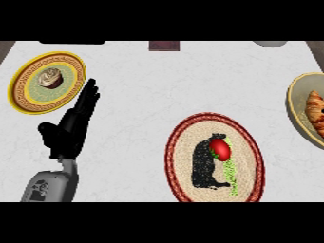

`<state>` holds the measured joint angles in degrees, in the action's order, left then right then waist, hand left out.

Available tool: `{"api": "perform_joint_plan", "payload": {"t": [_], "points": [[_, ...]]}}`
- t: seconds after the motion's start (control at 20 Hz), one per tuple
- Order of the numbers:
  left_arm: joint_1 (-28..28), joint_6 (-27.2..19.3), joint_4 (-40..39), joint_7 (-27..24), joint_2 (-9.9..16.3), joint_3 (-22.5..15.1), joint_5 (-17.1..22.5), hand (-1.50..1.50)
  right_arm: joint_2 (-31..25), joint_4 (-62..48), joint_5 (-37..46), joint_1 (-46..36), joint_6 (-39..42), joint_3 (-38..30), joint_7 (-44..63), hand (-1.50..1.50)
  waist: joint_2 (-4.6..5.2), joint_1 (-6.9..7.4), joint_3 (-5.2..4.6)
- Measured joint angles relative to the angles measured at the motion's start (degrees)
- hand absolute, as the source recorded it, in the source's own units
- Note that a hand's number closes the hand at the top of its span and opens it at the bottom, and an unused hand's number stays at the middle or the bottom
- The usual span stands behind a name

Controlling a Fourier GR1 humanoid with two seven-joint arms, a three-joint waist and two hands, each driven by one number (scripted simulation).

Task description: Pick the croissant from the placemat and place it in the bowl

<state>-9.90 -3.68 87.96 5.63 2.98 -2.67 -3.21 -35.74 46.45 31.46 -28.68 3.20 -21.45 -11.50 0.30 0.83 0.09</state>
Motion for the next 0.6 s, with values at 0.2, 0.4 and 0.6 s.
{"api": "perform_joint_plan", "payload": {"t": [0.2, 0.4, 0.6], "points": [[2.1, 0.8, 1.0, -0.8, 0.4, 0.1, 0.3, 0.00, -0.2, -3.8, -3.8, -1.5, 1.8, -2.4, -6.0, -1.50, -0.08, -0.03, 0.00], [2.1, 0.2, 0.6, -1.1, -0.1, 0.0, -0.2, 0.00, 0.3, -3.2, -8.5, -1.9, 1.6, -6.0, -10.2, -1.50, -0.21, -0.53, -0.03], [1.2, 0.4, 0.5, 0.0, 0.3, 0.9, 0.4, 0.00, -0.2, -0.9, -12.9, -2.3, 2.3, -9.1, -9.0, -1.50, -0.33, -0.80, -0.09]]}}
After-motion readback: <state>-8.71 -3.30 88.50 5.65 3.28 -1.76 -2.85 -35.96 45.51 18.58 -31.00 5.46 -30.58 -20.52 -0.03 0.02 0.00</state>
